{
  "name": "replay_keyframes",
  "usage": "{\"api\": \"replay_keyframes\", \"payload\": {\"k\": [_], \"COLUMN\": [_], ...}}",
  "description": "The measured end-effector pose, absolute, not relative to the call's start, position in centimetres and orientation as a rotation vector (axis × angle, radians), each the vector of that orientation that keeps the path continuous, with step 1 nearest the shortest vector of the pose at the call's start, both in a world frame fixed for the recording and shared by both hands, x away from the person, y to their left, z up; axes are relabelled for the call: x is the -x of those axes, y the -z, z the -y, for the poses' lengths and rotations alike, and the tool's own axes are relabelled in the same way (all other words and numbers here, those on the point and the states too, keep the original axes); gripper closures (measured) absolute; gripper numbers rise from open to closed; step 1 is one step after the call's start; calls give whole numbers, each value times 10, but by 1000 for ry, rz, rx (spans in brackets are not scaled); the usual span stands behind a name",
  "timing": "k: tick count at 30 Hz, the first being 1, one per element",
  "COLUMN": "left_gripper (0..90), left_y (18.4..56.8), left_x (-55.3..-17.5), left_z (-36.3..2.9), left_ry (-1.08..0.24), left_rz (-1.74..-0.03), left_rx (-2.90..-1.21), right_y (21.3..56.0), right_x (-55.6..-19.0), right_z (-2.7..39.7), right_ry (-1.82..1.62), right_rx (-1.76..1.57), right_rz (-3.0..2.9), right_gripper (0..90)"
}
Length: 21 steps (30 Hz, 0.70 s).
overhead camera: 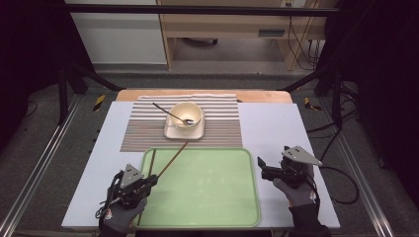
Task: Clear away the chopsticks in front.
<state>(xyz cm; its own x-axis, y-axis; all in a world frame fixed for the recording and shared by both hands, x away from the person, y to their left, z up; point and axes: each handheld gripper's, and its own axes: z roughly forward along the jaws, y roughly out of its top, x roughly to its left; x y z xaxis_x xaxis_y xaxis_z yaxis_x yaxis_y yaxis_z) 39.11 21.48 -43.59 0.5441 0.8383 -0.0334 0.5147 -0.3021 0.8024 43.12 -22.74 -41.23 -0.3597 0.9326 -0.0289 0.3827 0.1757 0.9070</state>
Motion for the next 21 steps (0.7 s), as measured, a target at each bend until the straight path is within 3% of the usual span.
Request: {"api": "replay_keyframes", "payload": {"k": [21], "left_gripper": [852], "left_y": [458], "left_x": [-393], "left_z": [-200], "left_ry": [-433], "left_rz": [-1073], "left_rx": [-2095], "right_y": [412], "right_x": [-431], "right_z": [227], "right_ry": [-1151], "right_rx": [-1239], "right_rz": [-1844], "right_gripper": [32]}}
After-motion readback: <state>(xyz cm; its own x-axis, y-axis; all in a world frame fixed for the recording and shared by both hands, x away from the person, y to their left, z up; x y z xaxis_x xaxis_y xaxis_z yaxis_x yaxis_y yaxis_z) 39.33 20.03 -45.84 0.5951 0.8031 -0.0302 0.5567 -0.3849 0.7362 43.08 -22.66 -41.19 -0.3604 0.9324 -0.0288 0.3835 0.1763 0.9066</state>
